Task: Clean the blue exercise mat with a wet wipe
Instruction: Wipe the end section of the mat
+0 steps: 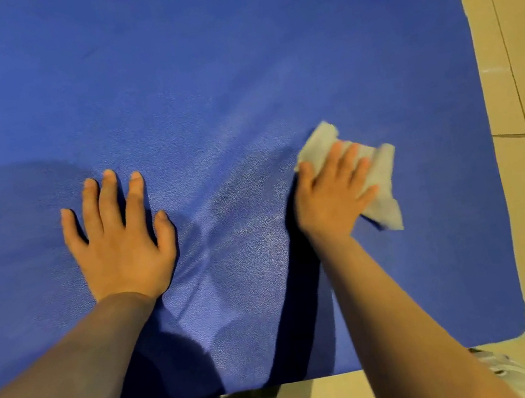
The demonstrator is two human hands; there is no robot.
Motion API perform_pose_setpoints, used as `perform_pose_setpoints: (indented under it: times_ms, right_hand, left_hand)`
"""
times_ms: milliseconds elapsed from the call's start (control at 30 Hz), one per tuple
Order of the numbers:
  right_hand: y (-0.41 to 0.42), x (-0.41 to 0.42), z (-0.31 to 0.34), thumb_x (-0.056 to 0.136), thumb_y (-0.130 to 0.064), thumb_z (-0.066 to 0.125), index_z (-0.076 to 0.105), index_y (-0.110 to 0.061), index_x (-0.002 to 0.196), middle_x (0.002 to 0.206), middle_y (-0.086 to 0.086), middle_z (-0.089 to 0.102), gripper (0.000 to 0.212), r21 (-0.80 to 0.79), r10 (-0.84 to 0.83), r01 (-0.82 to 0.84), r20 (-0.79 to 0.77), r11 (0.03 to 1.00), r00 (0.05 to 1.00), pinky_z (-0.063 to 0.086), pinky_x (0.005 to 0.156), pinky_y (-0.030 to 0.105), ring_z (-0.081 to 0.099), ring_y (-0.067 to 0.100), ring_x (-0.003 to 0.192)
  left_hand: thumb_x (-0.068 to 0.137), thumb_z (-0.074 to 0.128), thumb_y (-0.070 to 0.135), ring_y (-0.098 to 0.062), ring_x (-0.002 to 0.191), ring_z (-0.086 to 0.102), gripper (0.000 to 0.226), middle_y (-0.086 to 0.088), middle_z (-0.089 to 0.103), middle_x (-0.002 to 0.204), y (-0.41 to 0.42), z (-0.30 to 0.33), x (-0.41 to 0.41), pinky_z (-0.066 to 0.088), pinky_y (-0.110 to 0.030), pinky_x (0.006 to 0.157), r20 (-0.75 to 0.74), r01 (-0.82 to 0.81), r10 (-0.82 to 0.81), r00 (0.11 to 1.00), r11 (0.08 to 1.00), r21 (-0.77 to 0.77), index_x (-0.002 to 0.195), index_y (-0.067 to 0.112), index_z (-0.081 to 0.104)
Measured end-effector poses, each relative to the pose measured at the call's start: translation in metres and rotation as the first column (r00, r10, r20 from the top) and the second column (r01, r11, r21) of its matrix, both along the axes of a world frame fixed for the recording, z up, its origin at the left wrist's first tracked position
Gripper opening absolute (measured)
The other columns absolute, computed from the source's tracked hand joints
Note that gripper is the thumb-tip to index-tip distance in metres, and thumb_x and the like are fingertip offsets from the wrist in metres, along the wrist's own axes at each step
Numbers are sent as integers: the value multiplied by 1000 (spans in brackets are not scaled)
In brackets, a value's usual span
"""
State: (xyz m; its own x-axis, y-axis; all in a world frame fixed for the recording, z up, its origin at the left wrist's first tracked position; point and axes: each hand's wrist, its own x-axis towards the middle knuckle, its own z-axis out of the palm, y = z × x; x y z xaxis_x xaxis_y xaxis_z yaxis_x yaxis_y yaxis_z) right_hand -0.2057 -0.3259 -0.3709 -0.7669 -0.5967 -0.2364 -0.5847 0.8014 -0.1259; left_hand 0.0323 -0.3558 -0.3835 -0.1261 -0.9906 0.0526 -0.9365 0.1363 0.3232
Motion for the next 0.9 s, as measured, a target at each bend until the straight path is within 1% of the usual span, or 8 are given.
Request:
perform_pose_setpoints:
  times_ms: [100,200,300,367,533,667,800,900]
  right_hand:
    - [8,51,-4,99,-53,17,8,-18,157,165,5,0,68,-72,258,-255,37,964,965,-7,116,56,-6,28,151]
    - [33,63,-3,97,-52,24,30,-17,153,161,8,23,67,-163,458,-450,17,878,889,0,117,53,14,30,150]
    - [58,34,-2,97,-56,31,35,-23,152,160,2,28,63,-171,603,-594,3,786,797,6,119,46,18,23,149]
    - [69,10,1,93,-64,31,32,-27,153,161,-2,24,70,-152,577,-571,-7,807,817,7,119,46,16,20,150]
    - [74,-22,9,80,-79,26,20,-30,155,164,-8,8,90,-101,359,-354,39,930,932,-1,119,49,4,16,151]
    - [71,-13,7,80,-79,21,14,-33,156,164,-11,2,89,-99,300,-294,49,951,953,-9,118,50,-3,13,151]
    - [64,6,6,82,-74,11,9,-28,157,165,-7,0,88,-94,223,-216,70,972,972,-7,118,55,-5,17,151]
    - [66,32,4,87,-69,14,14,-23,157,165,-1,5,84,-103,277,-270,60,957,959,-4,117,58,-1,23,152]
  left_hand:
    - [95,32,43,-35,149,20,62,-17,33,156,0,0,0,7,-60,117,5,4,-4,1000,1000,-4,148,12,42]
    - [94,32,43,-35,148,21,62,-17,35,156,0,-1,0,8,-60,116,2,1,-1,1000,1000,-10,148,12,43]
    - [95,32,43,-35,148,21,62,-17,35,156,0,-2,1,9,-60,116,3,-2,2,1000,1000,-16,148,13,43]
    - [95,32,43,-35,148,22,62,-18,35,155,0,-3,1,9,-60,116,6,0,0,1000,1000,-21,148,13,43]
    - [95,33,42,-35,148,23,61,-17,36,155,0,-4,1,10,-61,116,12,3,-3,1000,1000,-25,148,13,43]
    - [95,32,42,-35,148,23,61,-17,36,155,0,-4,2,10,-60,116,11,0,0,1000,1000,-23,147,13,44]
    - [95,32,42,-35,147,24,61,-17,37,155,0,-4,1,10,-60,116,13,3,-3,1000,1000,-27,147,13,44]
    - [95,32,42,-36,147,24,61,-17,37,155,-1,-4,2,10,-59,116,15,3,-2,1000,1000,-27,147,13,44]
